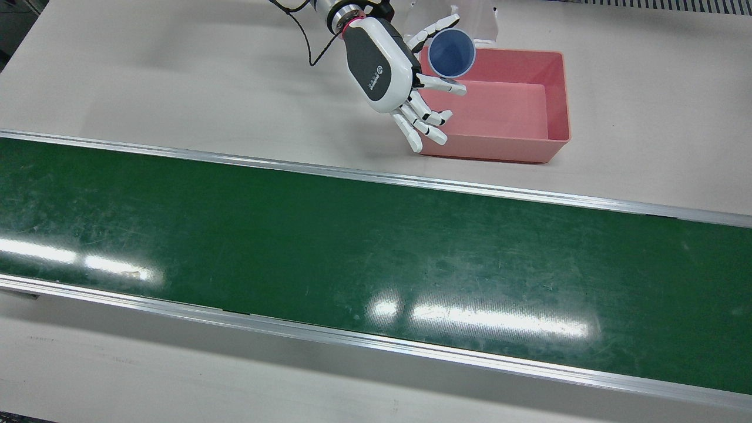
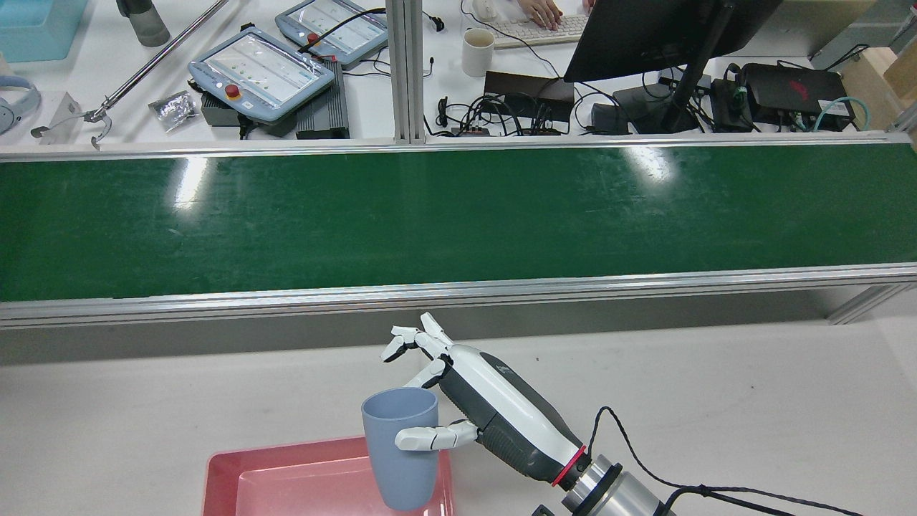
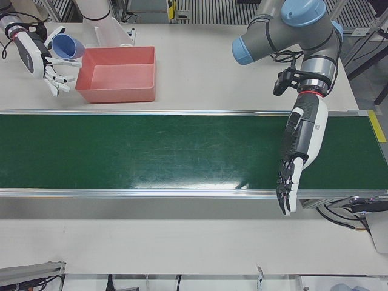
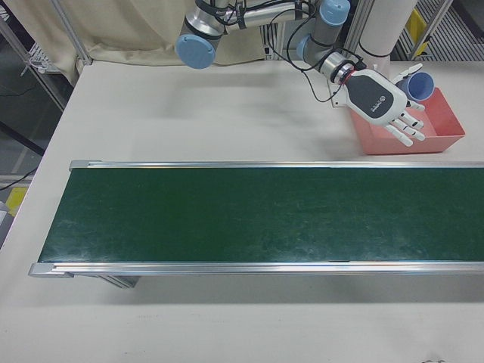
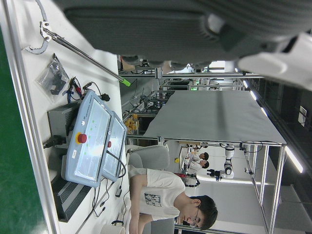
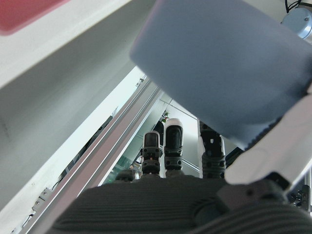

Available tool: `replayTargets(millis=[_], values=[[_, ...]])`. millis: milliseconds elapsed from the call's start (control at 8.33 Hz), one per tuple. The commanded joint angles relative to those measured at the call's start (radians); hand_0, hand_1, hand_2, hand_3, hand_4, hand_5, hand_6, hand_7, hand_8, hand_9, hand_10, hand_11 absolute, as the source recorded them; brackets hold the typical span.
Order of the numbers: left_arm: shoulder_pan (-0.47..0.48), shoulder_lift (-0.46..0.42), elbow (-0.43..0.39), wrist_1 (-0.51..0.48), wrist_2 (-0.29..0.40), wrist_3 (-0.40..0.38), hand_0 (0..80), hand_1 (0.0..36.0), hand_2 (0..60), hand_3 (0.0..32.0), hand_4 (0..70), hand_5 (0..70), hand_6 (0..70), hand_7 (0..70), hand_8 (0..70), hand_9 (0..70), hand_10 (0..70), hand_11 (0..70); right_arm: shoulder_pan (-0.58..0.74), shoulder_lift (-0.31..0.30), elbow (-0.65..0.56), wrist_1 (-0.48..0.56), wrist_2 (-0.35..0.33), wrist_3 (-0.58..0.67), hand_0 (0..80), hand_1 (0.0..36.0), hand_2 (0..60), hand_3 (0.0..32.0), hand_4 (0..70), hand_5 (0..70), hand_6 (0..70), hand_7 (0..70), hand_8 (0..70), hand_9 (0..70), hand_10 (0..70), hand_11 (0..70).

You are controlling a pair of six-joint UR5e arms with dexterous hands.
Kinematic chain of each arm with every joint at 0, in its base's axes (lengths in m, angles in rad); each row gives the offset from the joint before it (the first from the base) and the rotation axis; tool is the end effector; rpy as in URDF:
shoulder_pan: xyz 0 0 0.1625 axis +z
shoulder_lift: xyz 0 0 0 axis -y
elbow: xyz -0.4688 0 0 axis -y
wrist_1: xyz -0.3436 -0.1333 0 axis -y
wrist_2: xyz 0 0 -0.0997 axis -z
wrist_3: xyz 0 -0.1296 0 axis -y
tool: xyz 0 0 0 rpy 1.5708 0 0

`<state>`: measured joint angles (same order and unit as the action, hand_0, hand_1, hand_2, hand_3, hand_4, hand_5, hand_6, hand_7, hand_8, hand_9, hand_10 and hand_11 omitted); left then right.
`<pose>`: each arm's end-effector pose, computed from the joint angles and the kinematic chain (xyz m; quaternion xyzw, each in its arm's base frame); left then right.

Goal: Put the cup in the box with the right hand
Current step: 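Lower the cup into the pink box and open the right hand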

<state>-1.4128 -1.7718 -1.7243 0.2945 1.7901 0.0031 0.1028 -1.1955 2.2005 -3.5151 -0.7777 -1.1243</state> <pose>-0.0176 -0.5578 0.5945 -0.1308 0.7157 -0.6728 0.1342 -0.4626 -0.2746 0.3354 0.0316 -0.8403 0.4447 0.3084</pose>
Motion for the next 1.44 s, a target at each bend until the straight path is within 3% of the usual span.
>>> replayTargets(millis=[0, 120, 240, 360, 480, 600, 720, 840, 1080, 1200, 1320], values=[[0.000, -0.002, 0.000, 0.000, 0.000, 0.000, 0.0, 0.0, 0.0, 0.0, 0.0, 0.0, 0.0, 0.0, 0.0, 0.0, 0.0, 0.0, -0.012, 0.005, -0.004, 0.001, 0.000, 0.000, 0.0, 0.0, 32.4, 3.0, 25.6, 0.0, 2.2, 23.1, 2.5, 9.9, 0.0, 0.0], [0.000, 0.000, 0.000, 0.000, 0.000, 0.000, 0.0, 0.0, 0.0, 0.0, 0.0, 0.0, 0.0, 0.0, 0.0, 0.0, 0.0, 0.0, -0.012, 0.005, -0.001, 0.001, 0.000, 0.000, 0.0, 0.0, 31.8, 13.4, 16.9, 0.0, 0.7, 19.6, 2.1, 8.5, 0.0, 0.0], [0.000, 0.000, 0.000, 0.000, 0.000, 0.000, 0.0, 0.0, 0.0, 0.0, 0.0, 0.0, 0.0, 0.0, 0.0, 0.0, 0.0, 0.0, -0.012, 0.004, 0.001, 0.001, 0.000, 0.003, 0.0, 0.0, 31.7, 18.6, 13.5, 0.0, 0.0, 18.3, 2.0, 7.9, 0.0, 0.0], [0.000, 0.000, 0.000, 0.000, 0.000, 0.000, 0.0, 0.0, 0.0, 0.0, 0.0, 0.0, 0.0, 0.0, 0.0, 0.0, 0.0, 0.0, -0.012, 0.005, -0.001, 0.001, 0.000, 0.004, 0.0, 0.0, 27.4, 27.6, 13.0, 0.0, 0.0, 19.1, 2.6, 8.3, 0.0, 0.0], [0.000, 0.000, 0.000, 0.000, 0.000, 0.000, 0.0, 0.0, 0.0, 0.0, 0.0, 0.0, 0.0, 0.0, 0.0, 0.0, 0.0, 0.0, -0.014, 0.005, -0.005, 0.001, 0.000, 0.005, 0.0, 0.0, 16.4, 32.0, 16.4, 0.0, 0.0, 19.2, 3.8, 8.4, 0.0, 0.0], [0.000, -0.002, 0.000, 0.000, 0.000, 0.000, 0.0, 0.0, 0.0, 0.0, 0.0, 0.0, 0.0, 0.0, 0.0, 0.0, 0.0, 0.0, -0.014, 0.007, -0.018, 0.002, -0.002, 0.005, 0.0, 0.0, 9.0, 29.6, 26.7, 0.0, 0.0, 21.4, 4.3, 8.2, 0.0, 0.0], [0.000, -0.002, 0.000, 0.000, 0.000, 0.000, 0.0, 0.0, 0.0, 0.0, 0.0, 0.0, 0.0, 0.0, 0.0, 0.0, 0.0, 0.0, -0.014, 0.007, -0.018, 0.001, -0.002, 0.006, 0.0, 0.0, 7.4, 22.6, 31.7, 0.0, 0.0, 22.8, 4.6, 8.2, 0.0, 0.0], [0.000, 0.000, 0.000, 0.000, 0.000, 0.000, 0.0, 0.0, 0.0, 0.0, 0.0, 0.0, 0.0, 0.0, 0.0, 0.0, 0.0, 0.0, -0.014, 0.007, -0.015, 0.001, -0.003, 0.006, 0.0, 0.0, 6.2, 22.4, 32.2, 0.0, 0.3, 23.6, 4.9, 8.8, 0.0, 0.0], [0.000, -0.002, 0.000, 0.000, 0.000, 0.000, 0.0, 0.0, 0.0, 0.0, 0.0, 0.0, 0.0, 0.0, 0.0, 0.0, 0.0, 0.0, 0.009, -0.040, 0.043, -0.007, -0.012, 0.038, 0.0, 0.0, 22.0, 29.2, 19.7, 0.0, 0.0, 22.8, 4.4, 8.7, 0.0, 0.0], [0.000, 0.000, 0.000, 0.000, 0.000, 0.000, 0.0, 0.0, 0.0, 0.0, 0.0, 0.0, 0.0, 0.0, 0.0, 0.0, 0.0, 0.0, 0.088, -0.103, 0.091, -0.007, -0.049, 0.122, 0.0, 0.0, 15.5, 29.0, 22.0, 0.0, 0.0, 23.4, 4.7, 8.8, 0.0, 0.0], [0.000, 0.000, 0.000, 0.000, 0.000, -0.002, 0.0, 0.0, 0.0, 0.0, 0.0, 0.0, 0.0, 0.0, 0.0, 0.0, 0.0, 0.0, 0.212, -0.125, 0.097, -0.007, -0.148, 0.188, 0.0, 0.0, 1.0, 26.2, 28.5, 0.0, 0.3, 24.1, 4.9, 9.1, 0.0, 0.0]])
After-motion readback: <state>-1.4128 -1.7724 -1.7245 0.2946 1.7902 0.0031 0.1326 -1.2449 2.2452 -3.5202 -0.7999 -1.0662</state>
